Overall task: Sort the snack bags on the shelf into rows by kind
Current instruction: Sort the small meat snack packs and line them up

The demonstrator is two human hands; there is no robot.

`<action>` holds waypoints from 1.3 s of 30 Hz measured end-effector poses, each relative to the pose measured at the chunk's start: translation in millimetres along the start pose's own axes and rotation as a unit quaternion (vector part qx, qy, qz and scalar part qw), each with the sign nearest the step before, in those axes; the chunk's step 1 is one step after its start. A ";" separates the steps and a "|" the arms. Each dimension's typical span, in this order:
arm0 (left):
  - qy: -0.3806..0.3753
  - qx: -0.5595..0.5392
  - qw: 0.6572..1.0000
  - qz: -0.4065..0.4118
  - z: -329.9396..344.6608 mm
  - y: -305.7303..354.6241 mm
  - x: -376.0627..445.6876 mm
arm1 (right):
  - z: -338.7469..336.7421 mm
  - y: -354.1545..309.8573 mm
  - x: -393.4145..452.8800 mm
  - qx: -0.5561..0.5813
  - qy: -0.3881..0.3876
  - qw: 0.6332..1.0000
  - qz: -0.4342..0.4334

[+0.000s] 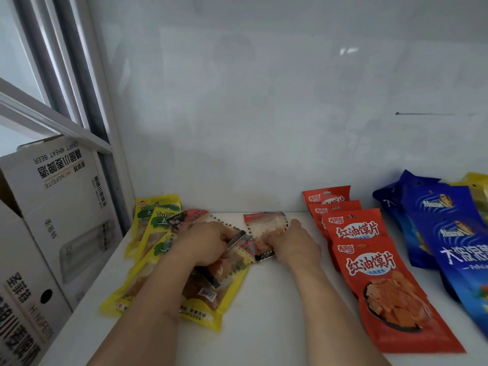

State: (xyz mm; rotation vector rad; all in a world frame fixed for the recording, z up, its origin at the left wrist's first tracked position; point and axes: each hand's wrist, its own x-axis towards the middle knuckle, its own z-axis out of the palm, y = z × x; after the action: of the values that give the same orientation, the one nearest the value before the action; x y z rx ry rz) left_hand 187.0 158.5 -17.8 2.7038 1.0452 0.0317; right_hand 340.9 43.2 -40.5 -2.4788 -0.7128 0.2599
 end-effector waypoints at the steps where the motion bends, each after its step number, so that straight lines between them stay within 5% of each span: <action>1: -0.006 -0.008 1.000 0.000 -1.5 -2.5 -1.2 | -0.1 -0.2 -0.1 -0.001 0.000 1.000 -0.002; 5: 0.057 -0.019 0.998 -0.036 -1.4 -7.5 -4.4 | -1.4 -2.1 -0.8 0.012 -0.011 1.000 -0.001; 8: 0.116 -0.010 0.981 -0.155 -3.6 -5.0 -9.1 | -2.2 -2.9 -2.6 0.008 -0.013 1.000 -0.008; 11: 0.074 0.021 0.965 -0.252 -7.7 -5.2 -12.0 | -2.4 -2.0 -3.3 0.011 -0.013 1.000 -0.013; 18: 0.032 0.019 0.957 -0.286 1.8 -12.4 -6.6 | -2.8 0.8 -4.0 0.025 -0.015 0.999 -0.017; 24: 0.032 0.006 0.961 -0.274 9.3 -27.7 -0.7 | -2.7 1.7 -4.1 0.028 -0.014 0.999 -0.019; 36: 0.123 -0.017 0.986 -0.114 9.3 -22.5 -1.7 | 3.0 2.3 1.2 0.118 -0.011 0.993 -0.022; 39: 0.116 -0.053 0.976 -0.174 10.0 -23.5 0.9 | 2.5 3.4 1.3 0.113 -0.014 0.993 -0.025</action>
State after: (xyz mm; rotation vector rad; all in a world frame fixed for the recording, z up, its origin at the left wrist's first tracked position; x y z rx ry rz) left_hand 173.2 173.7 -33.0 2.4260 1.5240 0.3378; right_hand 342.6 42.6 -44.5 -2.2438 -0.7135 0.3380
